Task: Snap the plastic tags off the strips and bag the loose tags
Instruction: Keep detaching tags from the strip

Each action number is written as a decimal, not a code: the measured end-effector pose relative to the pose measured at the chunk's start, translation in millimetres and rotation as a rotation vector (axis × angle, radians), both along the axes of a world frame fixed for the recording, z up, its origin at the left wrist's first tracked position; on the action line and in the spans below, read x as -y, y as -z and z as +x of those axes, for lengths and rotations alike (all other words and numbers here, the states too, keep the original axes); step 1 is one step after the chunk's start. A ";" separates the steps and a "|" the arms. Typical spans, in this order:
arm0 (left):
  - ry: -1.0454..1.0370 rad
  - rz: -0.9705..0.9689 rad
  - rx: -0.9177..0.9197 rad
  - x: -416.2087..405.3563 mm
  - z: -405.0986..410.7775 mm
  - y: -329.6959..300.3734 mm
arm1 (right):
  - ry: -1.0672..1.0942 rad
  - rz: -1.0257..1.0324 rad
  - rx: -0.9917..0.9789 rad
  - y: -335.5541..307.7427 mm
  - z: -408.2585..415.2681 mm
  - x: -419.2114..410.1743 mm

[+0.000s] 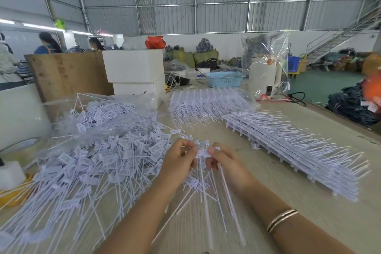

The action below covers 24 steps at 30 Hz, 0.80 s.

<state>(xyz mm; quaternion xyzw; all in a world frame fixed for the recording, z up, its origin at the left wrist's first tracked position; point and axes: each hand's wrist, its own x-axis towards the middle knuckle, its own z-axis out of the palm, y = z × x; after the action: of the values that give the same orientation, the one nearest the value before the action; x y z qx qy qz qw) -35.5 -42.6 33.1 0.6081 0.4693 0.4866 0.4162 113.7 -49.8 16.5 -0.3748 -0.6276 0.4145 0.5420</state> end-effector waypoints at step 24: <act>-0.039 -0.188 0.449 -0.2 2.1 -6.7 | 0.132 0.229 0.047 -3.9 -0.4 2.9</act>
<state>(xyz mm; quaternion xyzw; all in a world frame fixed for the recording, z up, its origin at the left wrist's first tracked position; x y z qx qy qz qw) -33.4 -42.4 39.8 0.4339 0.4200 0.5716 0.5555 113.2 -52.7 20.4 -0.3608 -0.6573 0.2946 0.5924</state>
